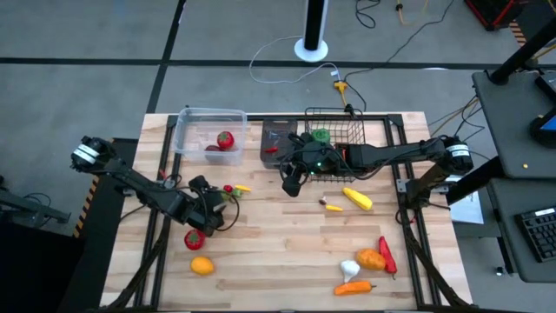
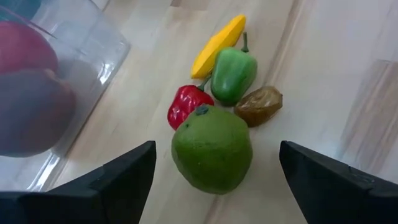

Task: Sort produce into baskets
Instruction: Put the green lime into the transparent bin

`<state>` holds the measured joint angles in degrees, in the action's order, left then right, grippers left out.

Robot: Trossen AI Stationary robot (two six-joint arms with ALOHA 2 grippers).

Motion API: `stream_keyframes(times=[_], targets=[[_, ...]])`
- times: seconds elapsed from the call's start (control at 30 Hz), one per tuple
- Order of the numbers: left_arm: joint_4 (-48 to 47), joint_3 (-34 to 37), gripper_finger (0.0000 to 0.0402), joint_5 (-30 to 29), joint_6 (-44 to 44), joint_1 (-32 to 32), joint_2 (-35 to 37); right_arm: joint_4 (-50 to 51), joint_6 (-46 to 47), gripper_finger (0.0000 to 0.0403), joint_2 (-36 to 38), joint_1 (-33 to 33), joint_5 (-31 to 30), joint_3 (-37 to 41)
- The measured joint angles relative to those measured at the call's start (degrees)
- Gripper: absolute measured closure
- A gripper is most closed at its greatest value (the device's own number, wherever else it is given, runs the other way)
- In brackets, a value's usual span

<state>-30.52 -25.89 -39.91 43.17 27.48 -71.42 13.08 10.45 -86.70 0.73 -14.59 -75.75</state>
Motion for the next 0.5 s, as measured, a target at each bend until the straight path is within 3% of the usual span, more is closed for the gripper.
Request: stream_keyframes(times=[0.5], targets=[[5.1, 2.5, 0.0131, 0.0, -0.5, -1.0, -0.1, 0.1, 0.0, 0.0306, 0.0, 0.0, 0.0, 0.0]])
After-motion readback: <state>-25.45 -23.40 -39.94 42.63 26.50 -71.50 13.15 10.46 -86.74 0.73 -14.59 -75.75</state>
